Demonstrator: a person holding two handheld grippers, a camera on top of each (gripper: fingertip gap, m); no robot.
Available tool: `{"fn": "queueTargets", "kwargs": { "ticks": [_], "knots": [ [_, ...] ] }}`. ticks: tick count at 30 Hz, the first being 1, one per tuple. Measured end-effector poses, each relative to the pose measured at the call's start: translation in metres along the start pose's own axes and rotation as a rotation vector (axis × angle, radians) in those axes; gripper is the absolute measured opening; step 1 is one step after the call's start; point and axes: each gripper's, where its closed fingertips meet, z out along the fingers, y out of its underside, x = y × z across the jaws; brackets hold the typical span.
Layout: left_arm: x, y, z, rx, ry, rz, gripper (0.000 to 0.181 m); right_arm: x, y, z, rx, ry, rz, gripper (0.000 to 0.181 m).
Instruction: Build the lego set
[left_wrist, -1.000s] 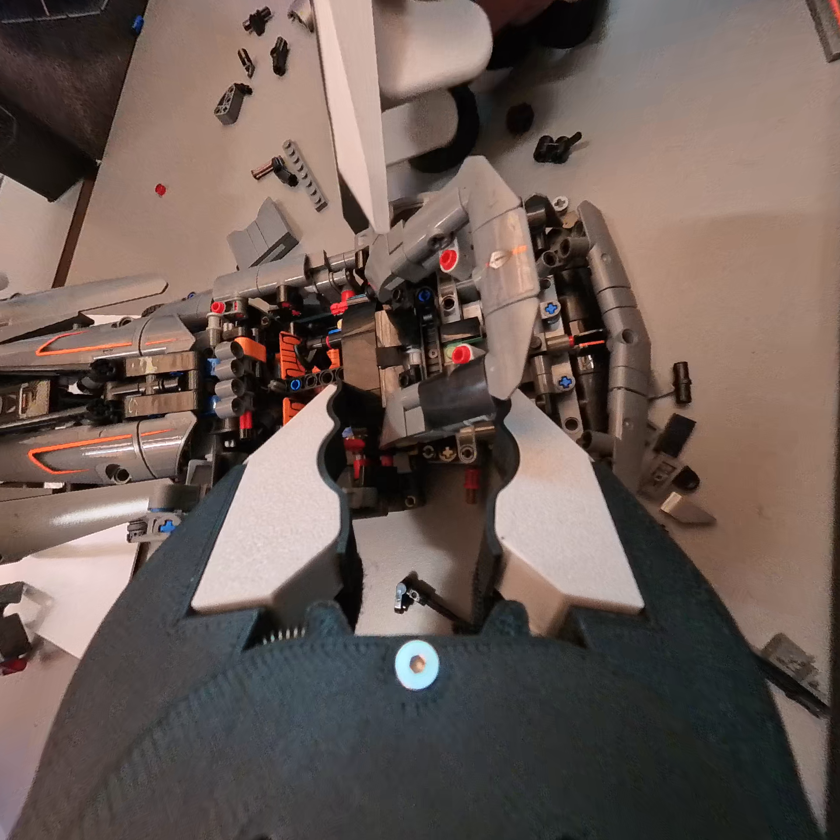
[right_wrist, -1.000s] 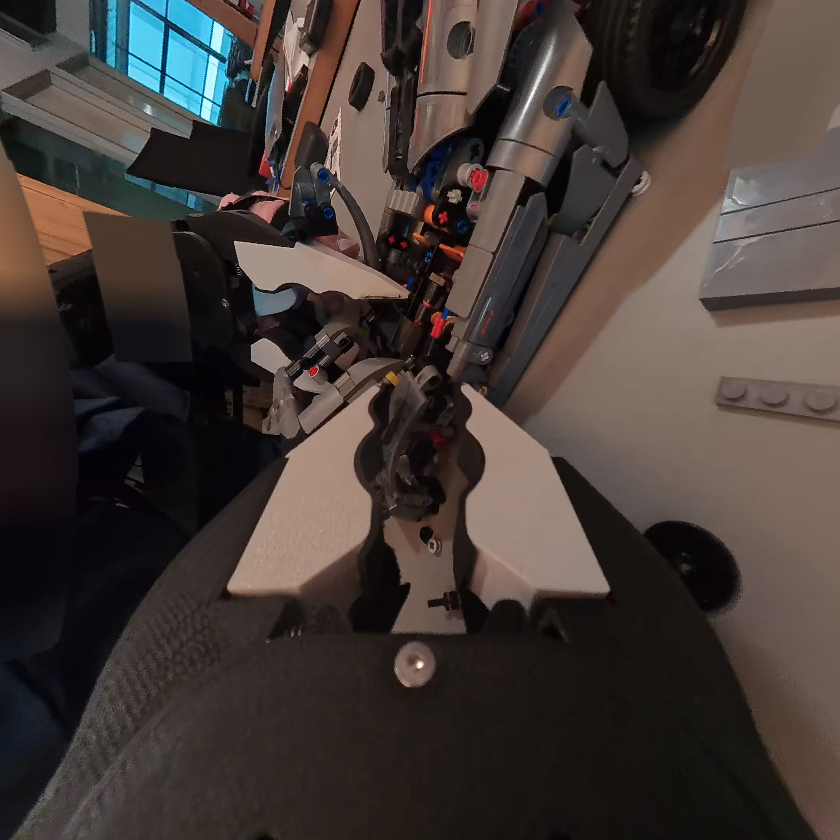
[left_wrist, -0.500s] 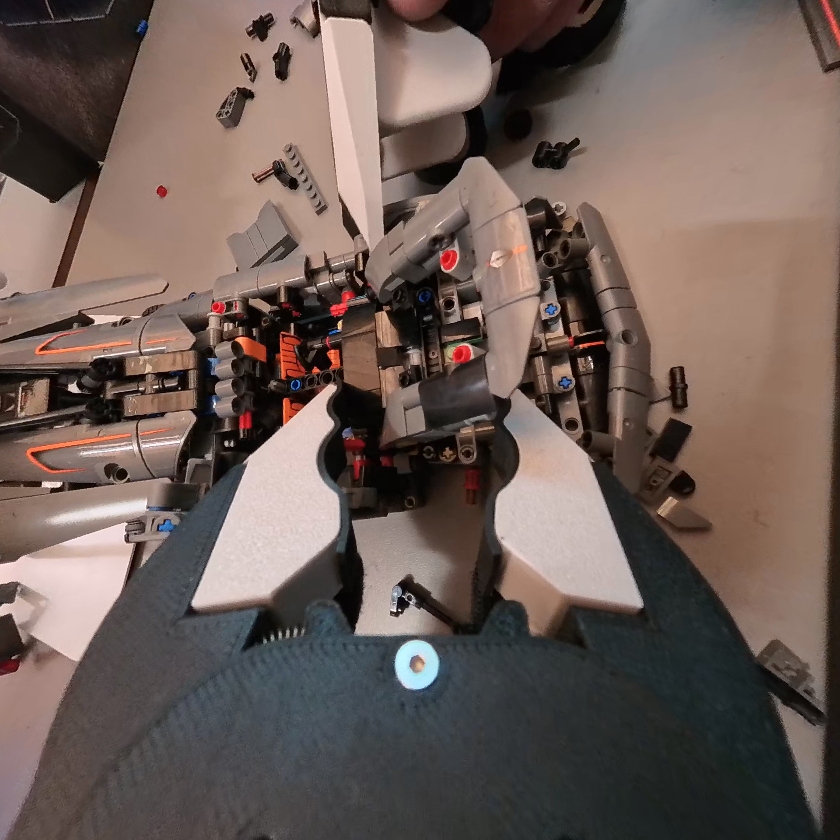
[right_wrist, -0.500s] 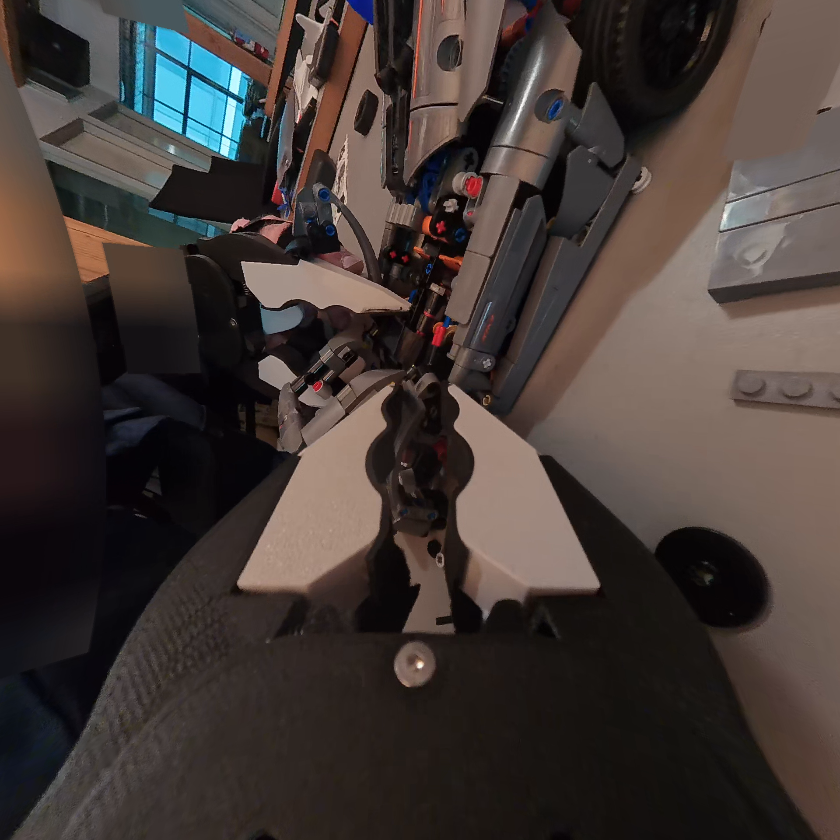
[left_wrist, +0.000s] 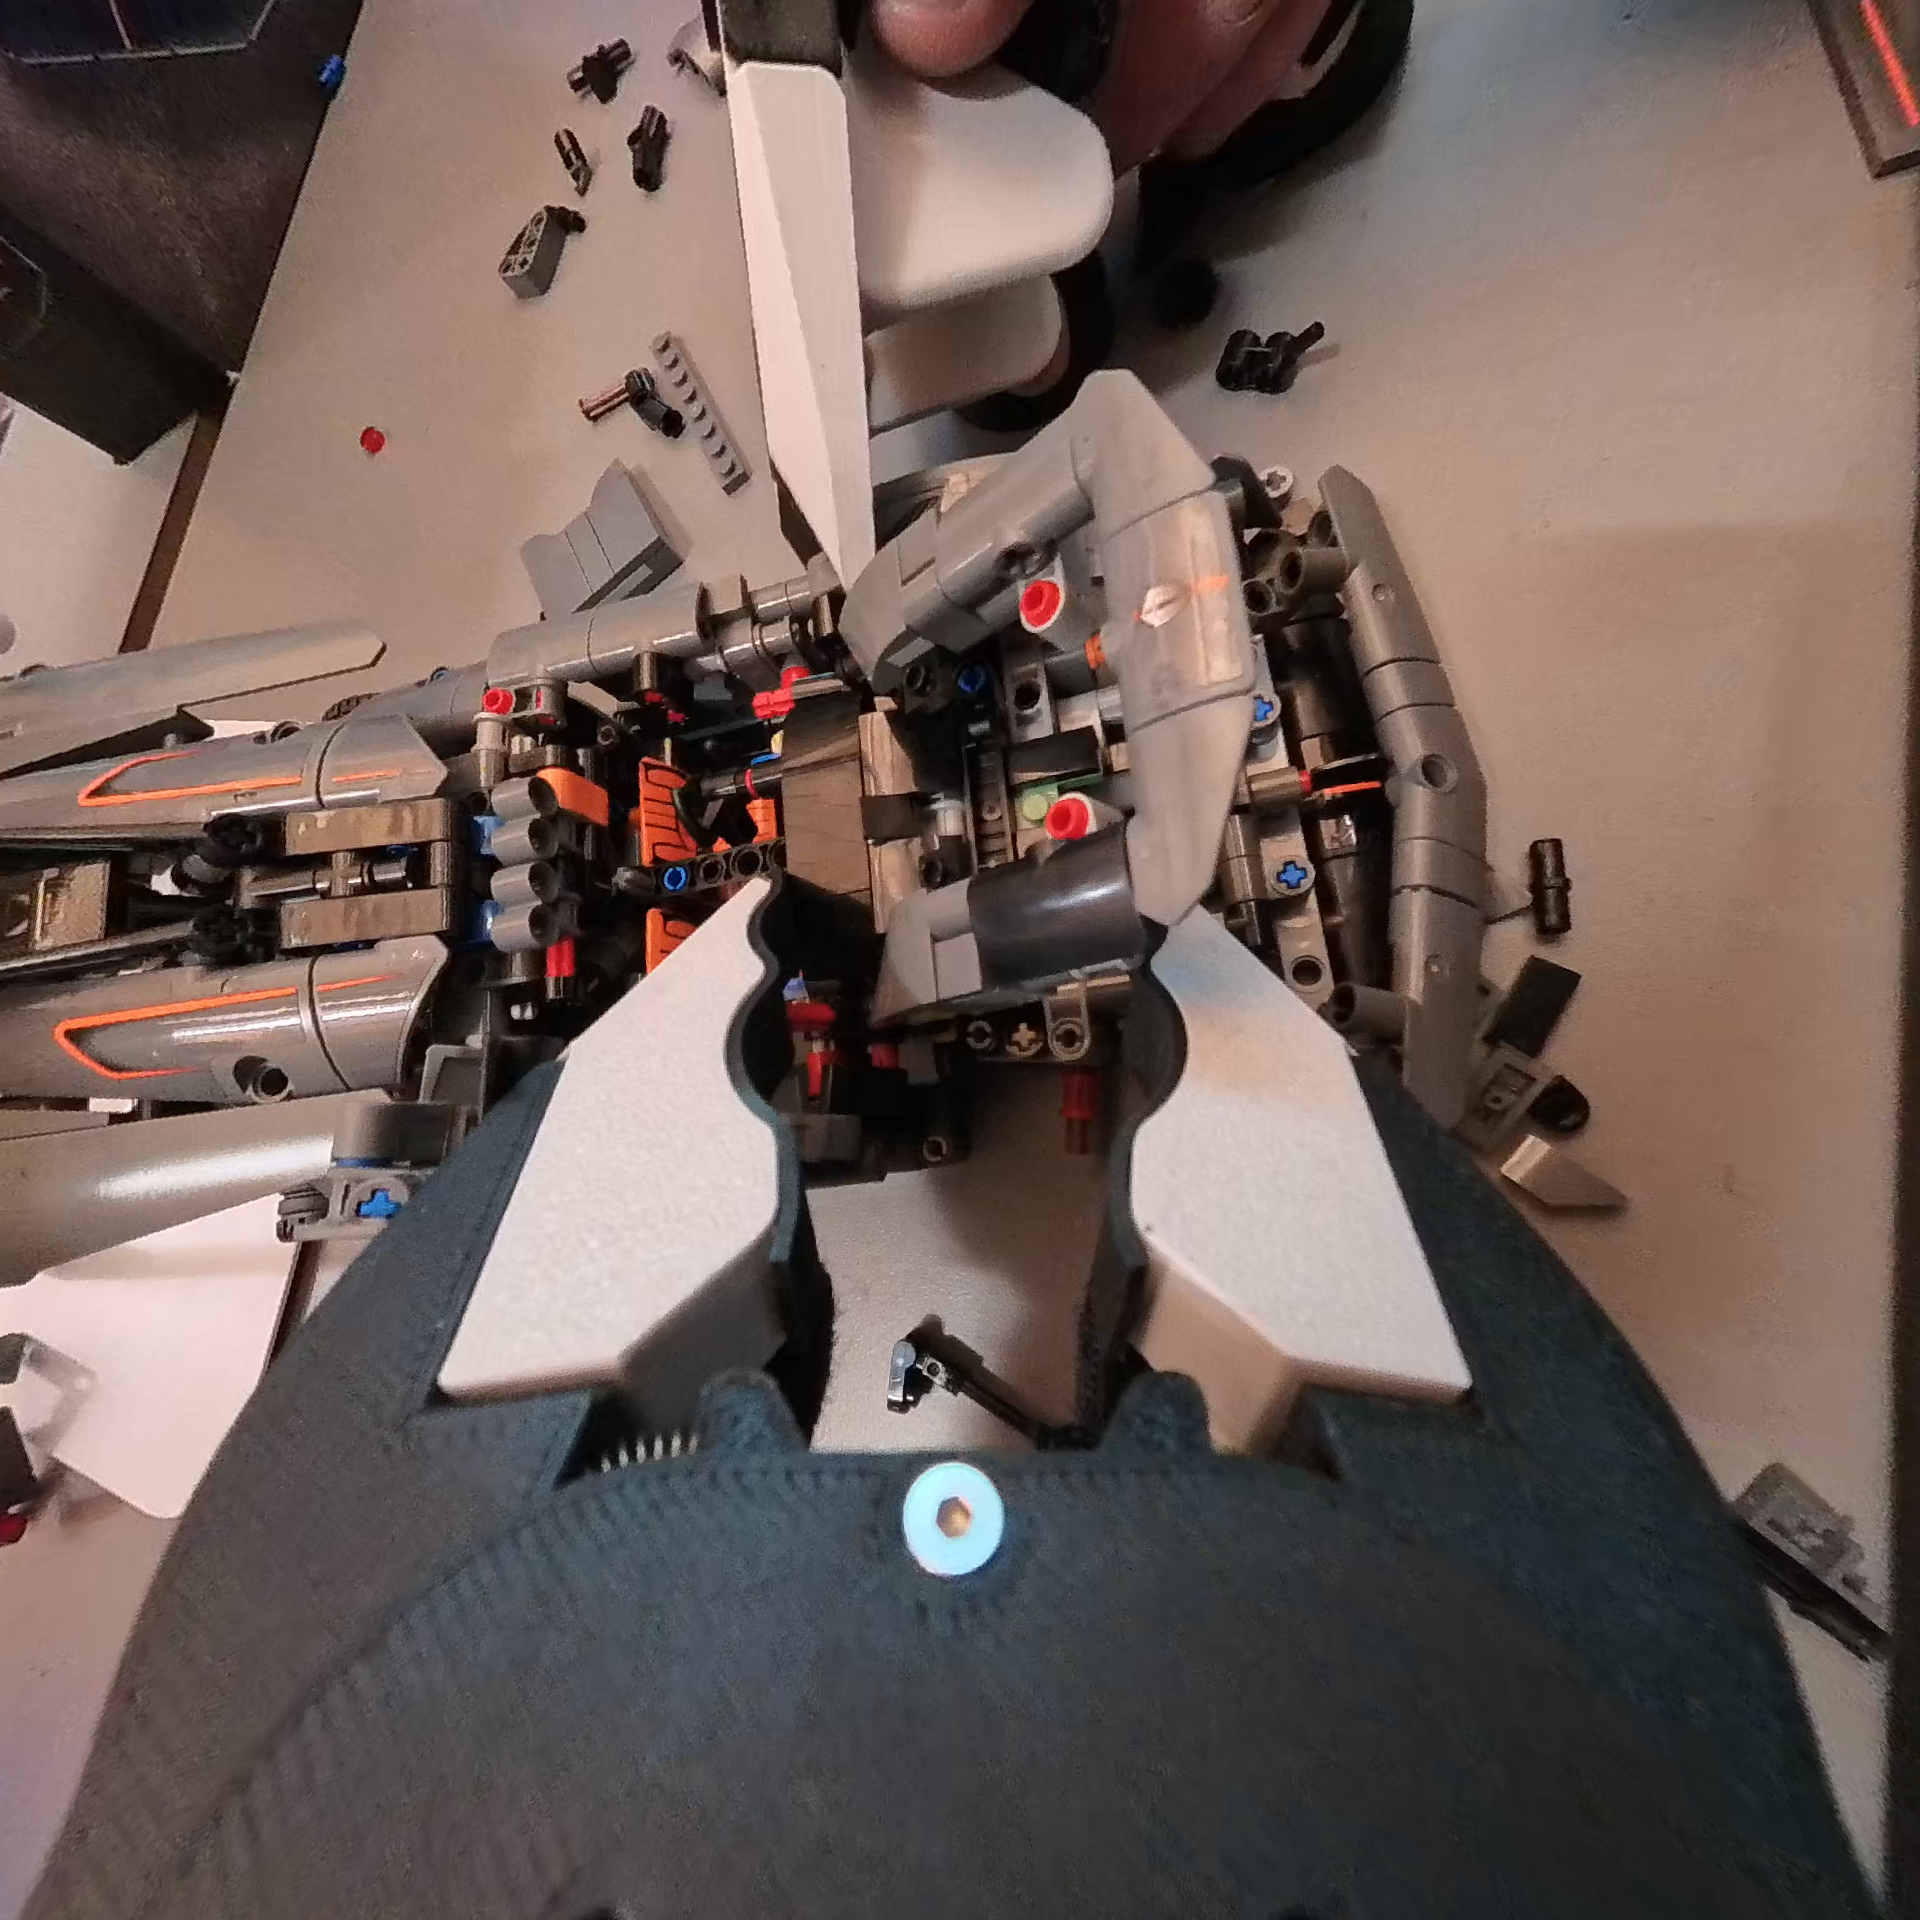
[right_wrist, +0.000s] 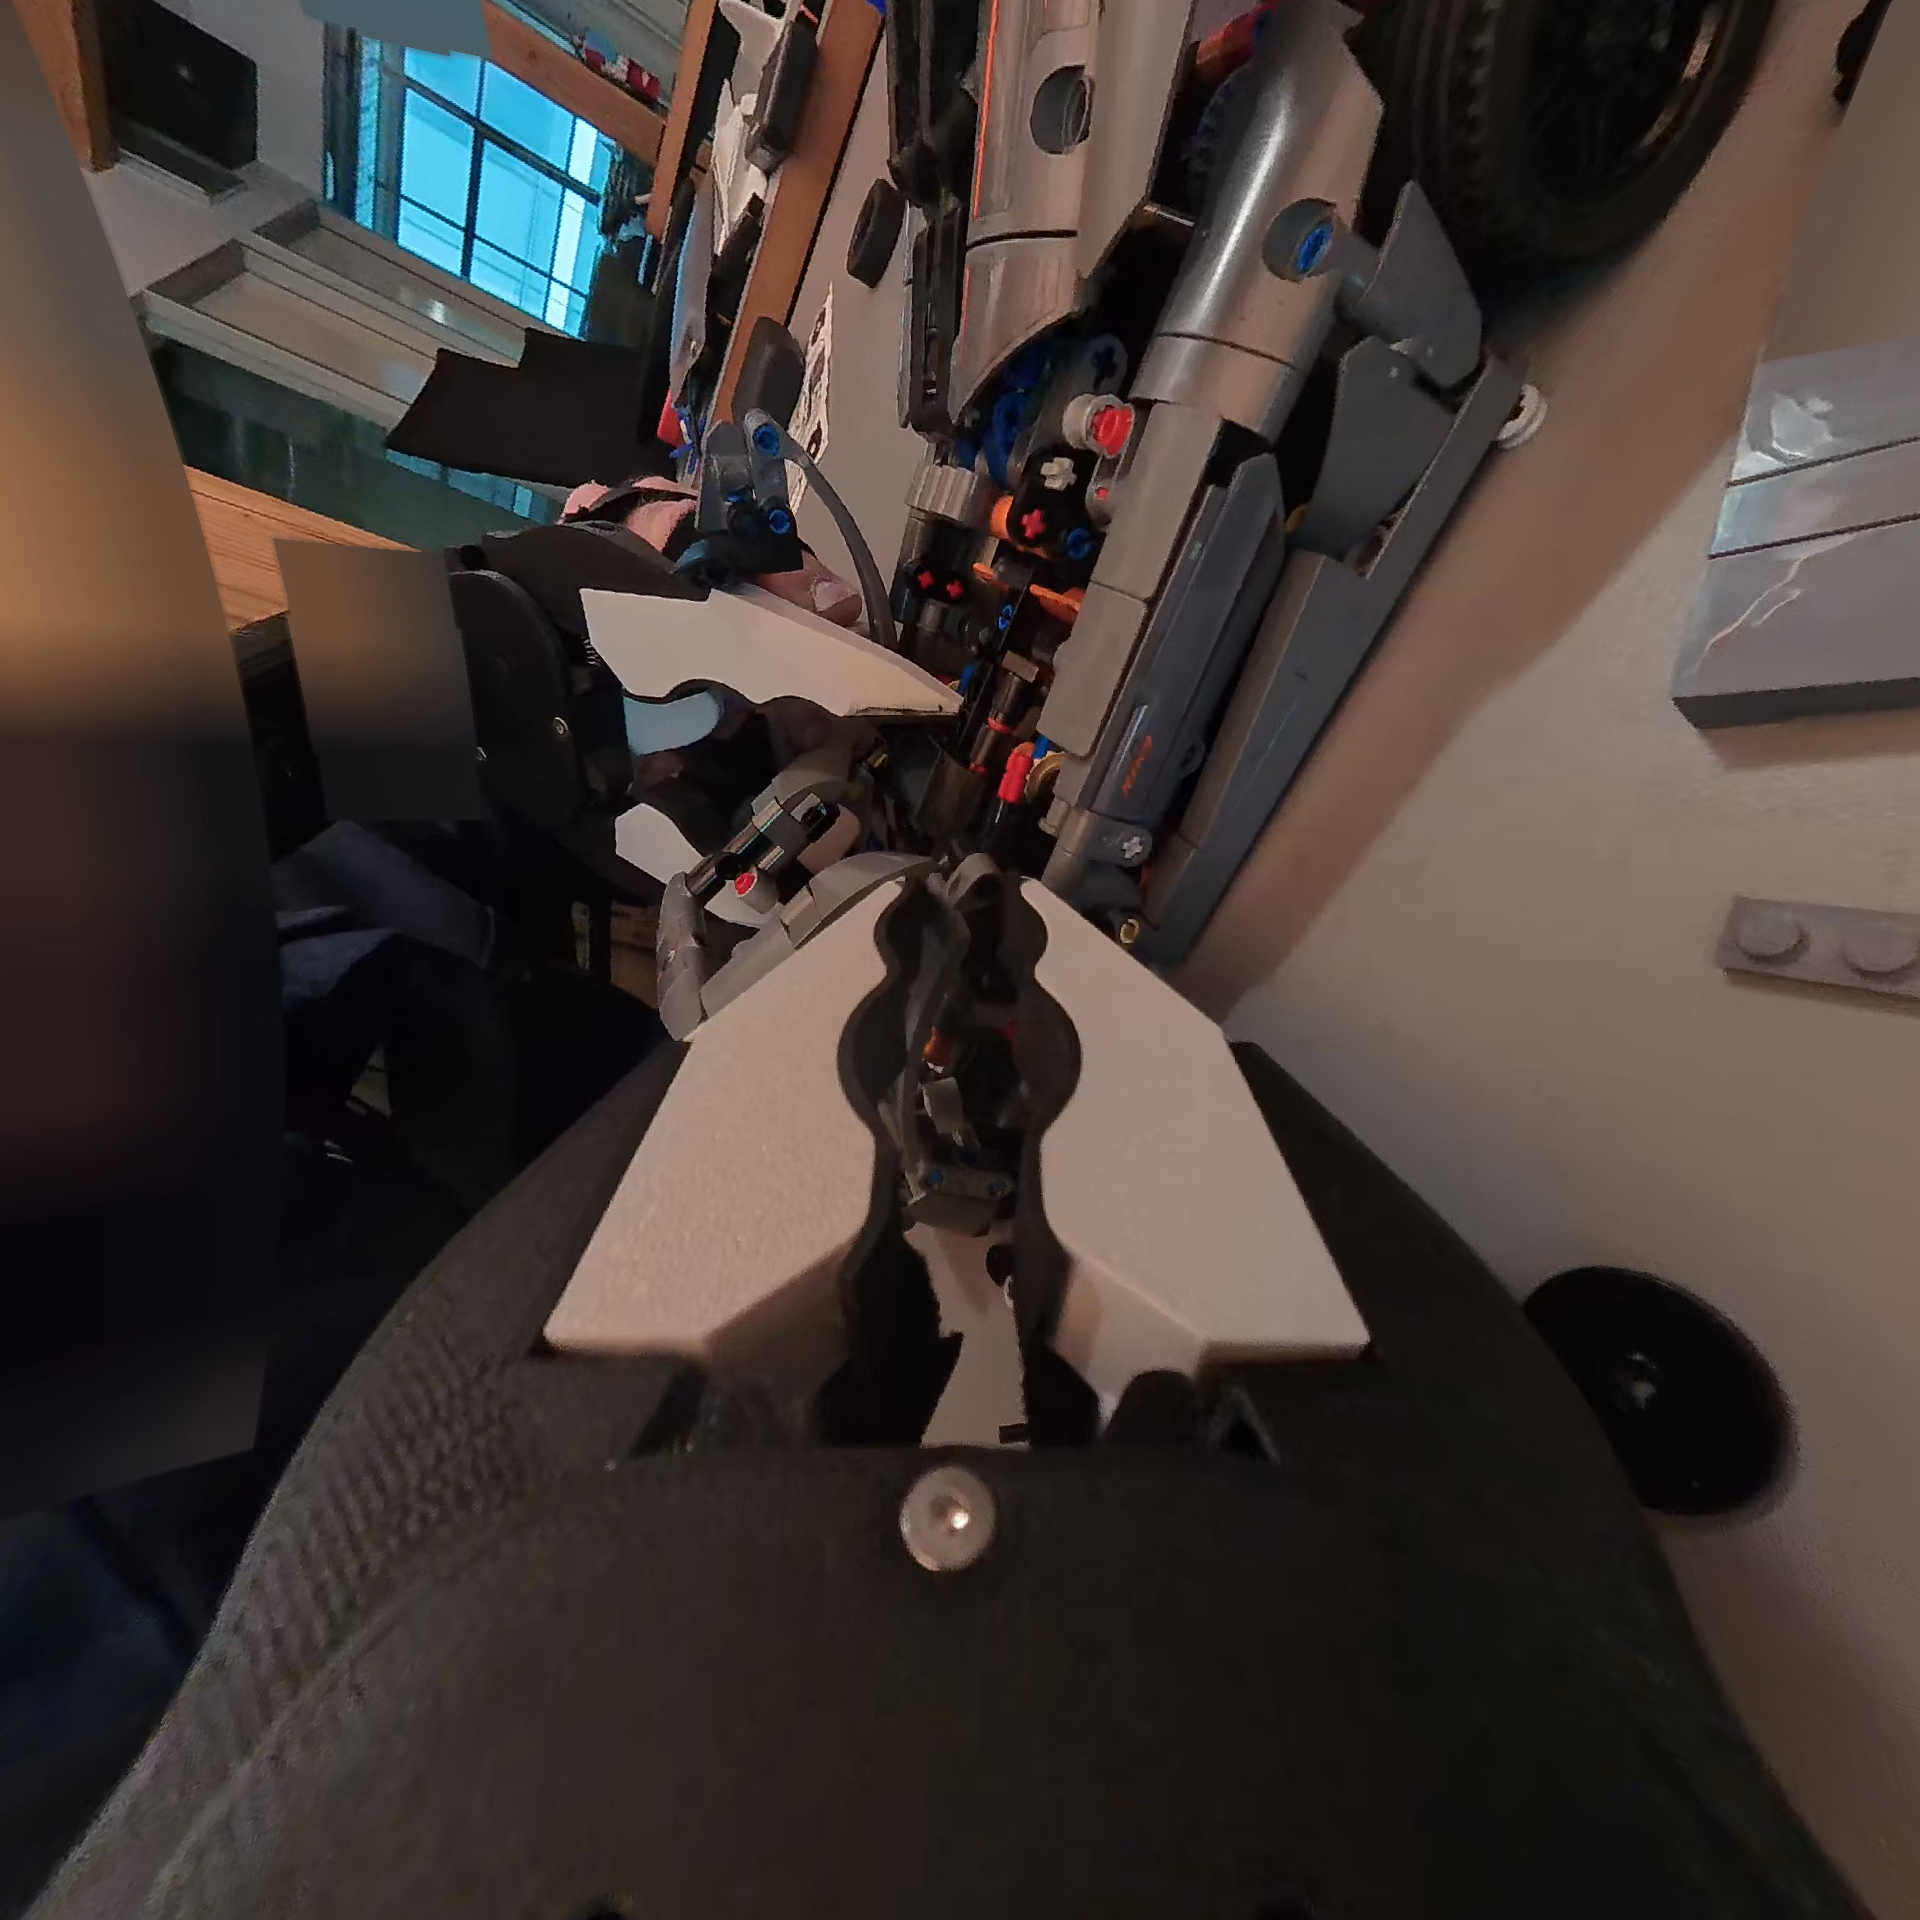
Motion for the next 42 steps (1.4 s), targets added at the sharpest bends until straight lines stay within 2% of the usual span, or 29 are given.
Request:
{"fn": "queueTargets", "kwargs": {
  "ticks": [10, 12, 15, 25, 35, 38, 42],
  "knots": [
    [-0.001, 0.001, -0.001, 0.006, 0.005, 0.01, 0.061, -0.001, 0.0, 0.001, -0.036, -0.018, -0.009, 0.012],
    [-0.002, 0.0, 0.0, 0.007, 0.001, 0.018, 0.061, -0.004, -0.001, -0.002, -0.043, -0.044, -0.007, 0.024],
    [-0.003, 0.001, -0.001, 0.006, 0.002, 0.032, 0.061, -0.001, -0.004, -0.011, -0.019, 0.005, -0.043, 0.02],
    [-0.005, -0.009, -0.015, 0.011, -0.033, 0.027, 0.062, -0.011, -0.007, -0.03, 0.02, 0.03, -0.142, 0.028],
    [-0.01, -0.003, -0.033, -0.076, -0.169, 0.115, 0.032, -0.014, -0.015, -0.042, 0.07, 0.09, -0.217, 0.025],
    [-0.012, -0.001, -0.037, -0.099, -0.19, 0.127, 0.037, -0.013, -0.013, -0.041, 0.059, 0.101, -0.236, 0.025],
    [0.0, -0.008, -0.045, -0.071, -0.191, 0.201, 0.034, -0.016, -0.015, -0.043, 0.072, 0.105, -0.257, 0.024]
  ]
}}
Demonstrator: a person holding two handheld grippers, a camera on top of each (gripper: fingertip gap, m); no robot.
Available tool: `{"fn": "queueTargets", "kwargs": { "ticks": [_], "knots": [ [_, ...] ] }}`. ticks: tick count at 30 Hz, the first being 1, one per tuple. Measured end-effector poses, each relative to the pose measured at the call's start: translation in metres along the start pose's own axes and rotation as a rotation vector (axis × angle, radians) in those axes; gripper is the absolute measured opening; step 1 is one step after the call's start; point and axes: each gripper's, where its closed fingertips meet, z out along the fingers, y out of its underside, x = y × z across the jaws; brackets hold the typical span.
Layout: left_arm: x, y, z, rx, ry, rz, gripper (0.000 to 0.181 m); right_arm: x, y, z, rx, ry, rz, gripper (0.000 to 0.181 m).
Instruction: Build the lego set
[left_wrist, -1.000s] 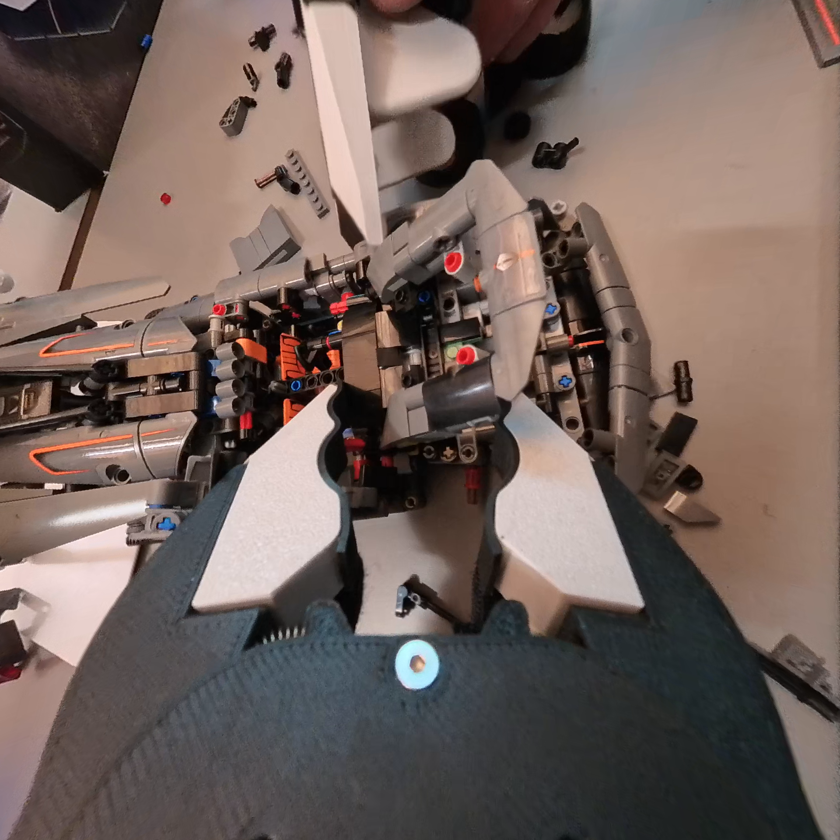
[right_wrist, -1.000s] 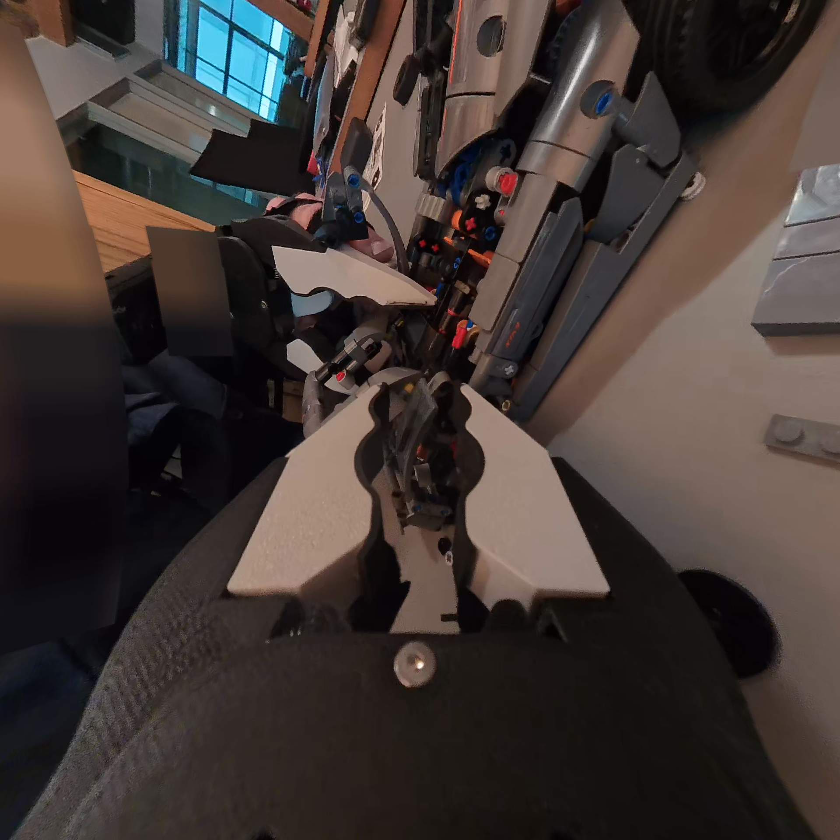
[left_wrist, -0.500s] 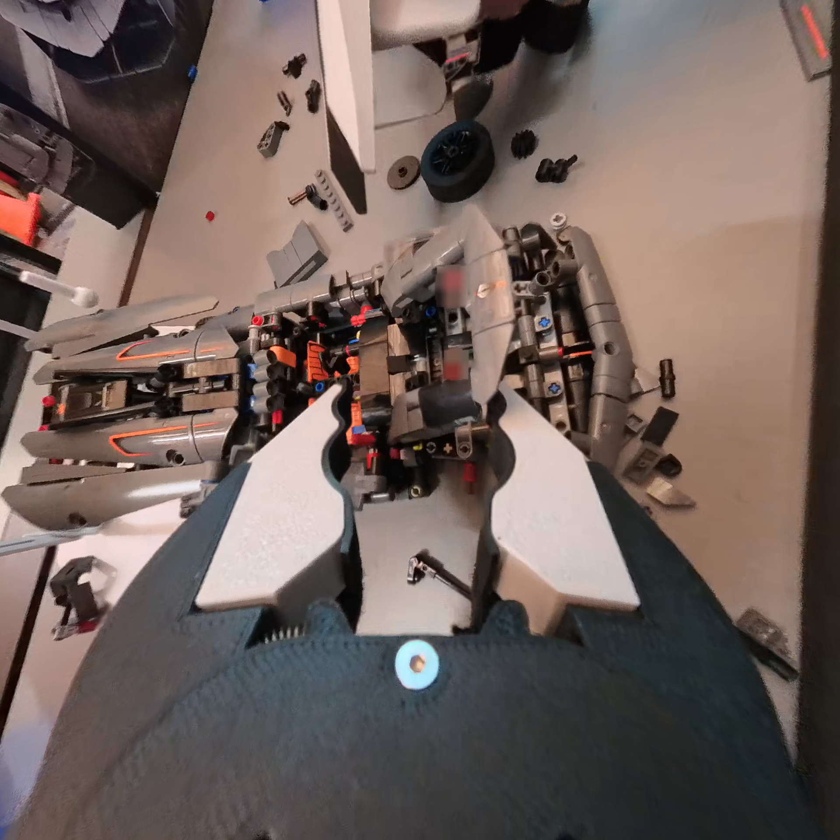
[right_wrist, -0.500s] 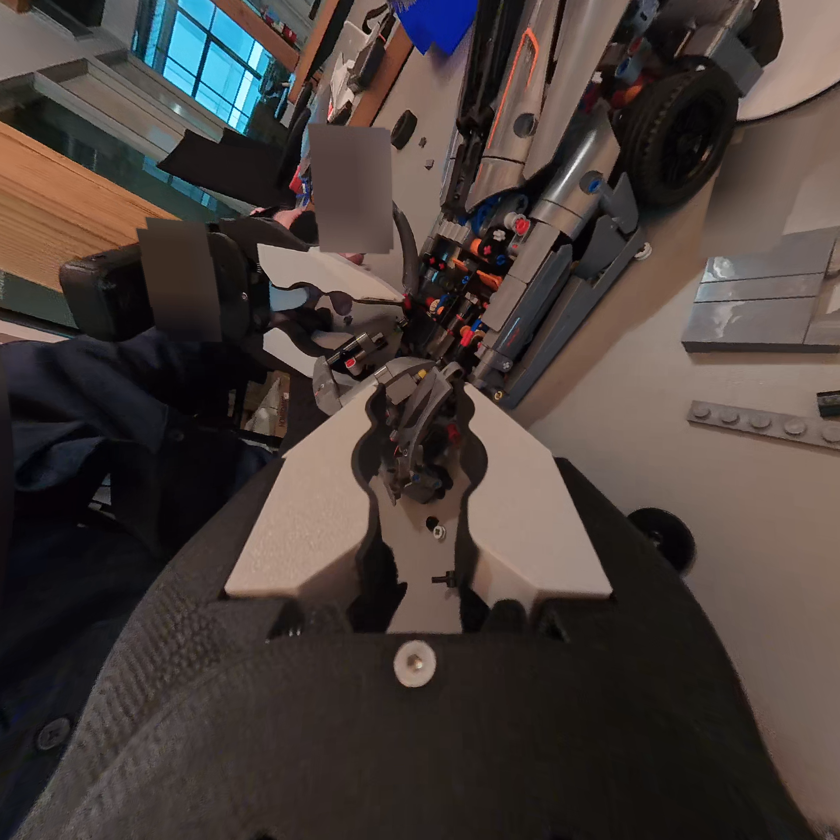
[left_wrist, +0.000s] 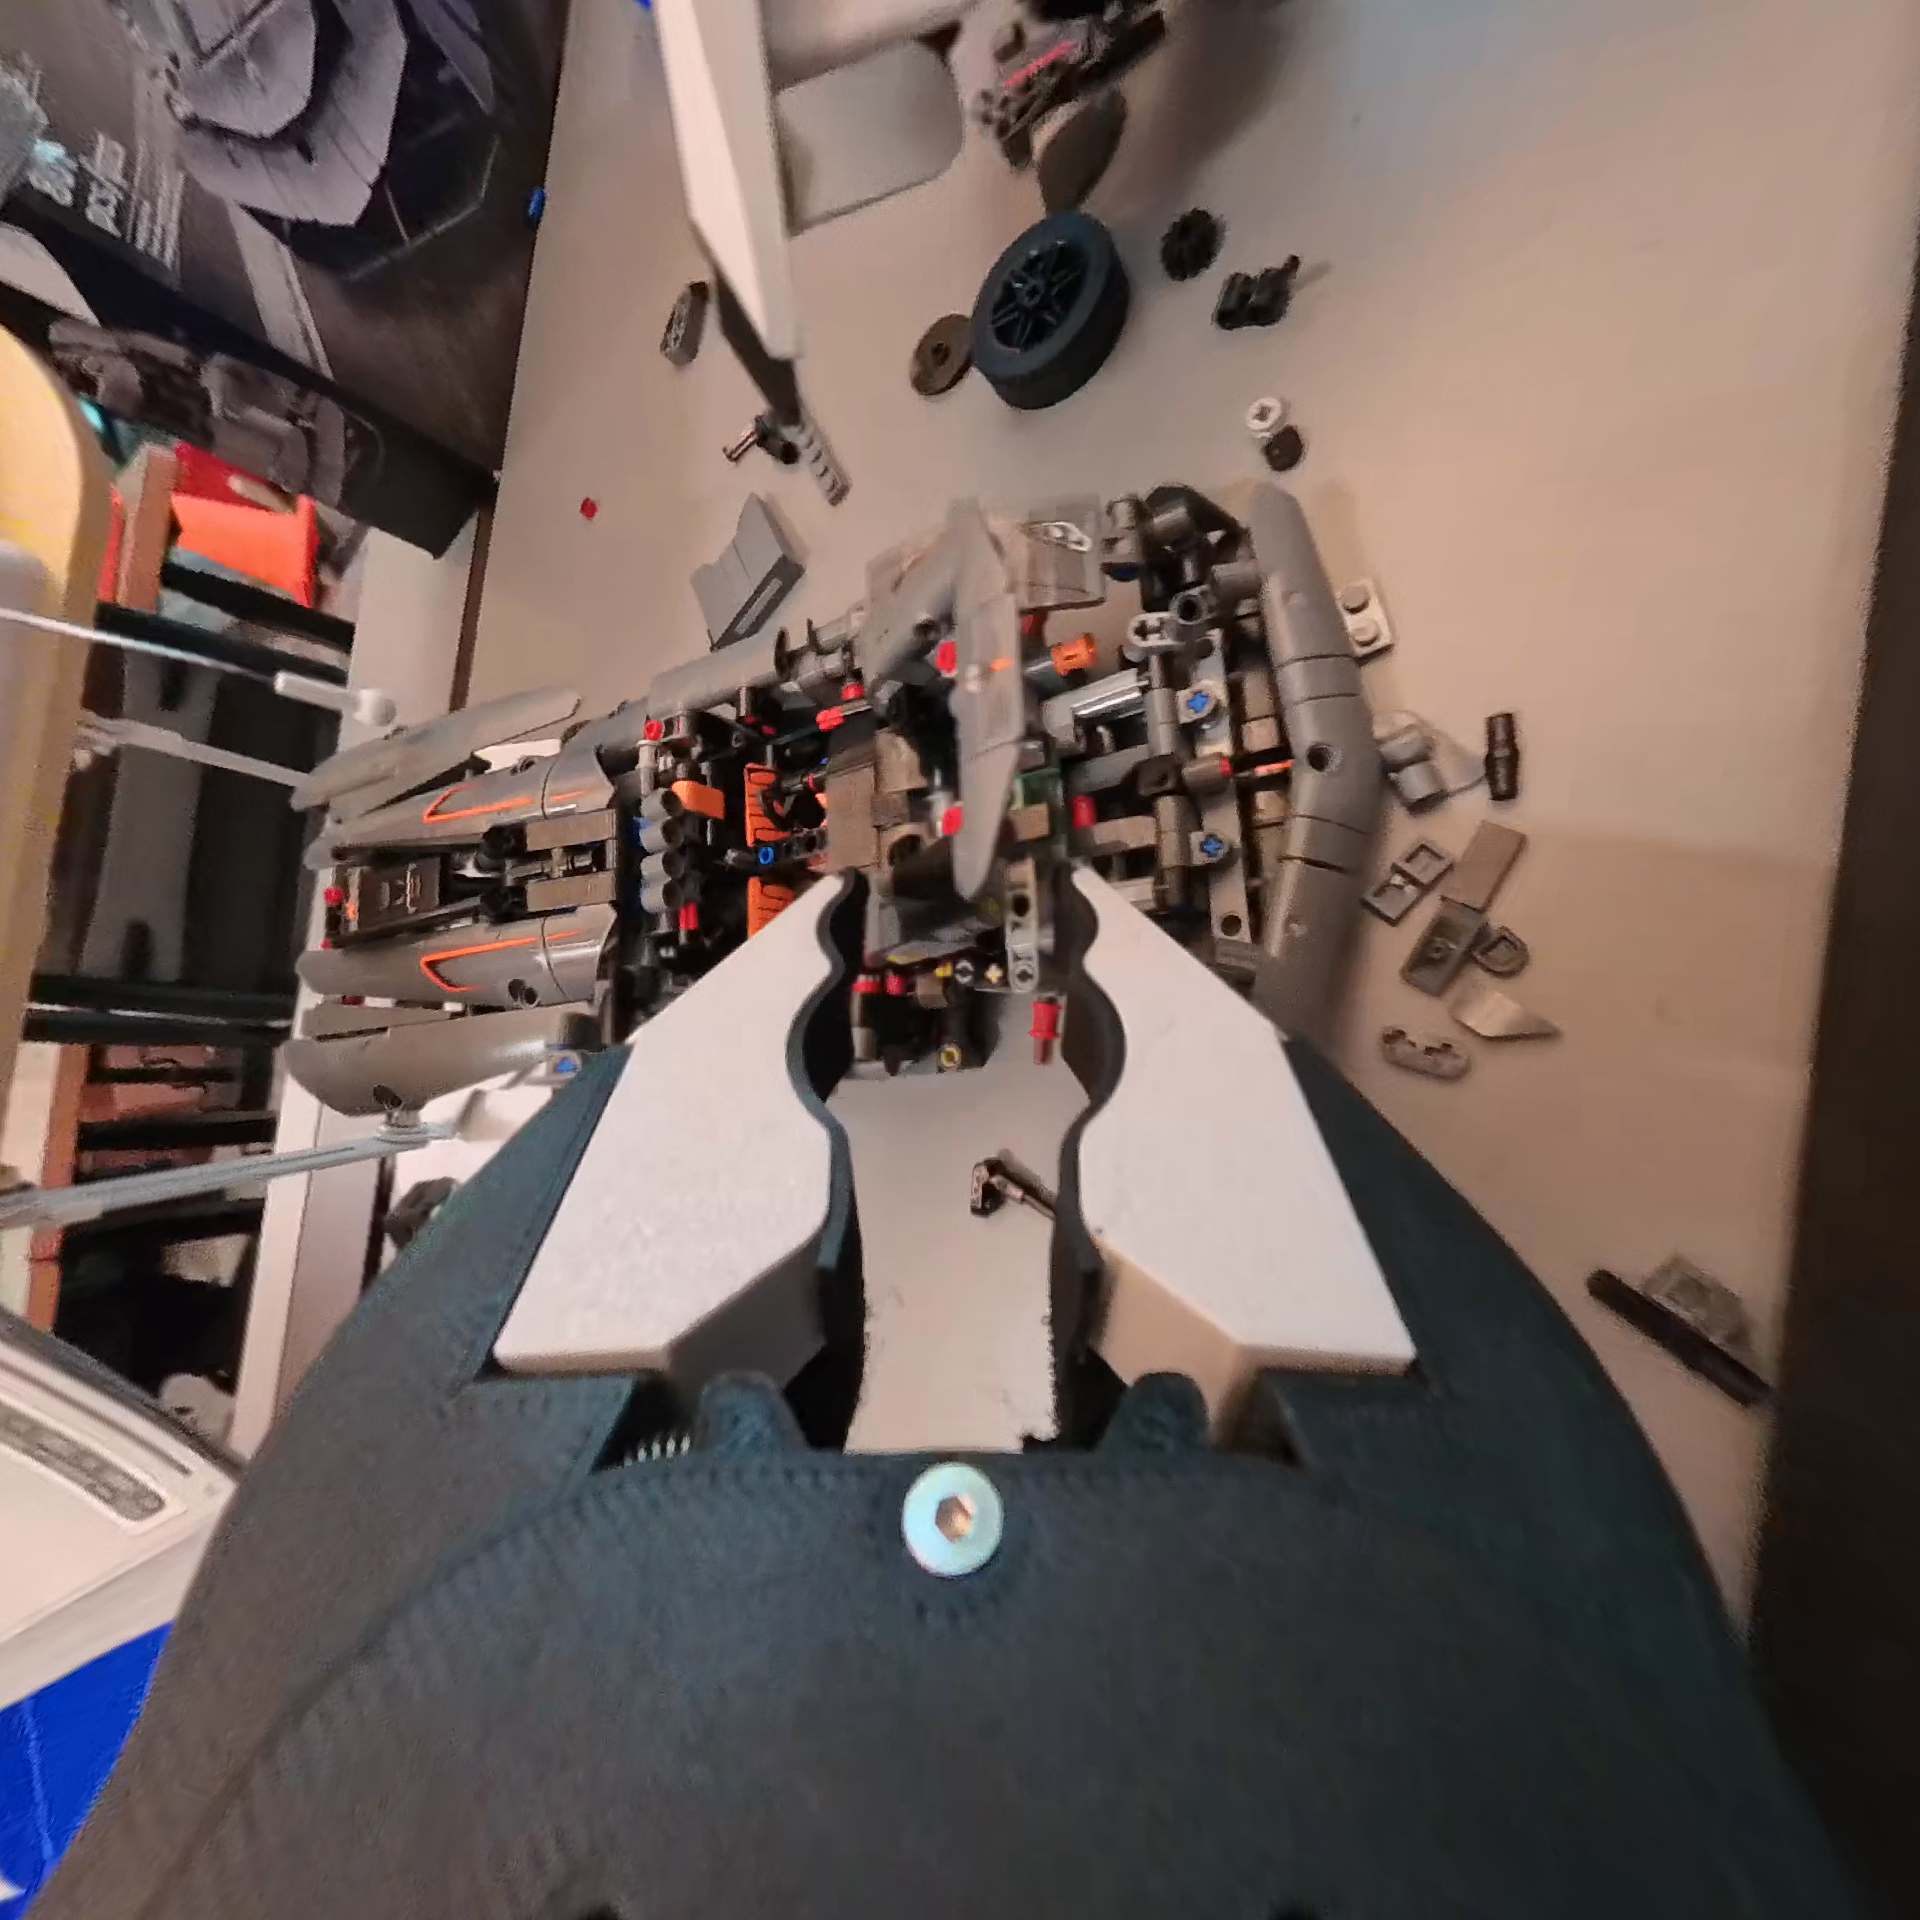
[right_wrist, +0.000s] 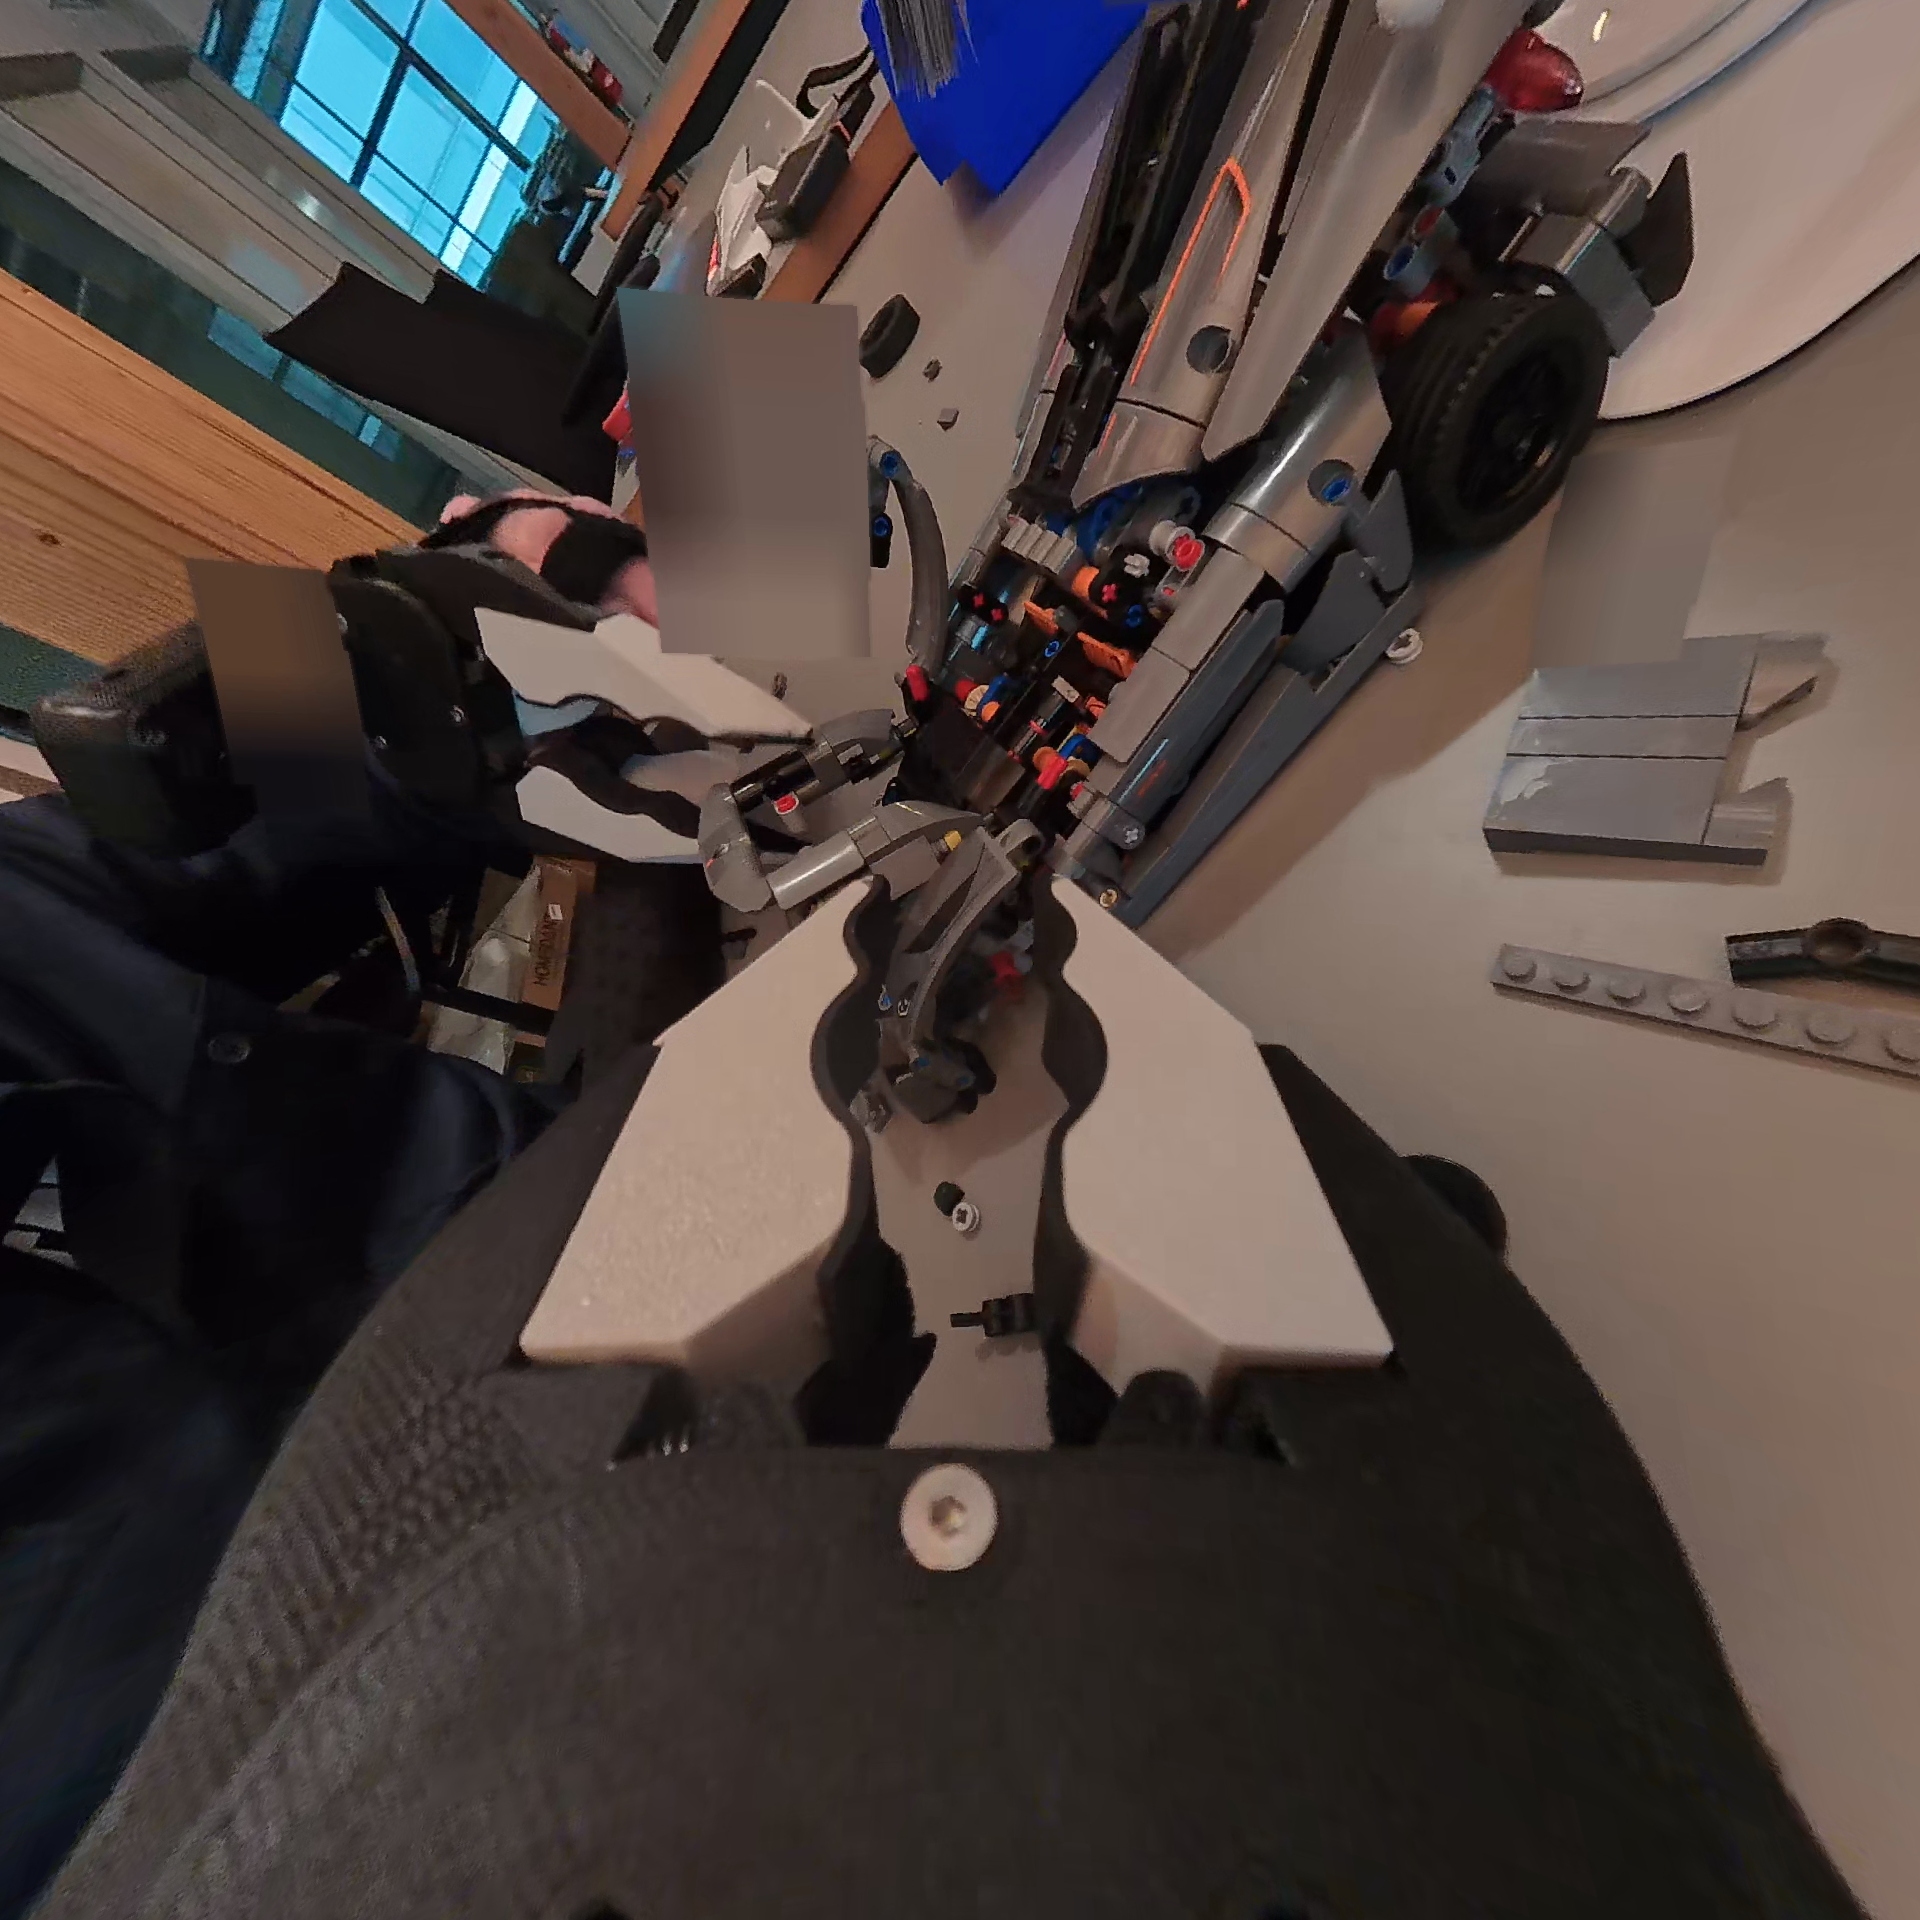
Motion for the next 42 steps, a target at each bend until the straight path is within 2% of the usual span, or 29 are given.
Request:
{"fn": "queueTargets", "kwargs": {
  "ticks": [5, 9, 12, 15, 18, 21, 23, 28, 32, 42],
  "knots": [
    [0.001, 0.006, 0.0, -0.053, -0.065, 0.055, 0.031, 0.002, 0.001, 0.0, 0.0, 0.0, -0.007, 0.023],
    [-0.004, 0.012, -0.009, -0.041, -0.047, 0.049, 0.033, 0.002, 0.001, 0.0, 0.004, 0.002, -0.017, 0.022],
    [-0.016, 0.03, -0.019, -0.087, -0.06, 0.054, 0.03, 0.002, 0.003, 0.0, -0.016, 0.008, -0.032, 0.025],
    [-0.01, 0.049, -0.021, -0.138, 0.025, -0.038, 0.026, 0.002, 0.015, 0.005, -0.086, 0.038, -0.064, 0.025],
    [0.004, 0.062, -0.013, -0.169, 0.078, -0.053, 0.026, 0.0, 0.028, 0.016, -0.155, 0.02, -0.058, 0.026],
    [0.021, 0.063, 0.002, -0.173, 0.143, -0.085, 0.025, 0.0, 0.034, 0.02, -0.192, 0.026, -0.075, 0.025],
    [0.023, 0.065, 0.01, -0.194, 0.128, -0.1, 0.013, -0.001, 0.034, 0.02, -0.192, 0.023, -0.079, 0.024],
    [0.026, 0.059, 0.015, -0.2, 0.094, -0.058, 0.006, 0.003, 0.036, 0.021, -0.201, 0.034, -0.075, 0.024],
    [0.028, 0.058, 0.015, -0.181, 0.117, -0.091, 0.003, 0.003, 0.04, 0.024, -0.225, 0.037, -0.084, 0.025],
    [0.022, 0.061, 0.012, -0.165, 0.129, -0.132, 0.016, 0.004, 0.04, 0.023, -0.228, 0.04, -0.088, 0.026]
  ]
}}
